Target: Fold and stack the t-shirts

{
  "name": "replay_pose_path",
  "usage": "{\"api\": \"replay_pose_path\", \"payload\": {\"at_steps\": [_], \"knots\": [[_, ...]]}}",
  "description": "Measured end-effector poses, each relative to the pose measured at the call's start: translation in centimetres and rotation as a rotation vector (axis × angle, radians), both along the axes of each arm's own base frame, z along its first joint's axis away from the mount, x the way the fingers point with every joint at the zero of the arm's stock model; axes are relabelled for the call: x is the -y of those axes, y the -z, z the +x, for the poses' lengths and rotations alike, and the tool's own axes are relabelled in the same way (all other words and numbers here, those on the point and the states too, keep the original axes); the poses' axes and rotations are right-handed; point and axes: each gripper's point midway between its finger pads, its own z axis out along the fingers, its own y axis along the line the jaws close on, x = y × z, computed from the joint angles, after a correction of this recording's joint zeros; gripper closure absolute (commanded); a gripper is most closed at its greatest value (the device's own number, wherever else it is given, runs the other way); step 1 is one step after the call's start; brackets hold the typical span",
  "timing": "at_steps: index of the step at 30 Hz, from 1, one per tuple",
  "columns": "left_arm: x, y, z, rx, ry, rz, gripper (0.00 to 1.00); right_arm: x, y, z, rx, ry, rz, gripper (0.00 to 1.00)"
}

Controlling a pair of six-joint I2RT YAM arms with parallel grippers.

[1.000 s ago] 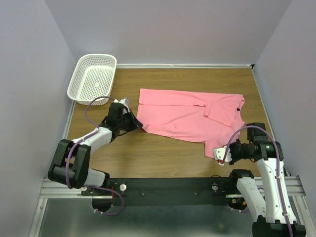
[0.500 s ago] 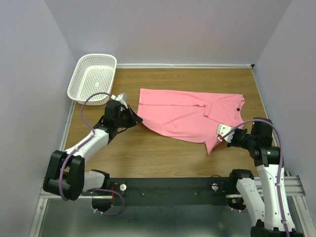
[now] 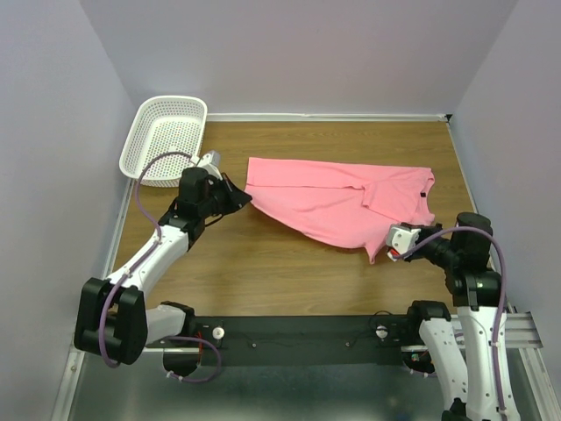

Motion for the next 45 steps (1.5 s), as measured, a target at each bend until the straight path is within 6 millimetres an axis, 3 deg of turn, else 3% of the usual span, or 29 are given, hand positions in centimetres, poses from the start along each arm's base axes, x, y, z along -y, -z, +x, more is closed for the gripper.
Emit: {"api": "replay_pose_path", "payload": {"at_steps": [4, 11, 28, 35, 45], "knots": [[0.0, -1.2, 0.6, 0.025, -0.004, -0.006, 1.00, -0.5, 0.5, -0.2, 0.029, -0.100, -0.091, 0.99], [-0.4, -1.5, 0.9, 0.026, -0.016, -0.006, 1.00, -1.6, 0.2, -0.7, 0.116, -0.252, -0.195, 0.99], [-2.6, -0.8, 1.5, 0.000, -0.077, -0.004, 1.00, -0.8, -2.3, -0.2, 0.213, -0.210, -0.246, 1.00], [-3.3, 0.9, 1.3, -0.036, -0.098, 0.002, 1.00, 0.4, -2.3, 0.5, 0.211, -0.124, -0.253, 0.99], [-3.7, 5.2, -0.4, -0.149, -0.108, 0.018, 1.00, 1.5, 0.9, 1.1, 0.137, -0.067, -0.260, 0.99]]}}
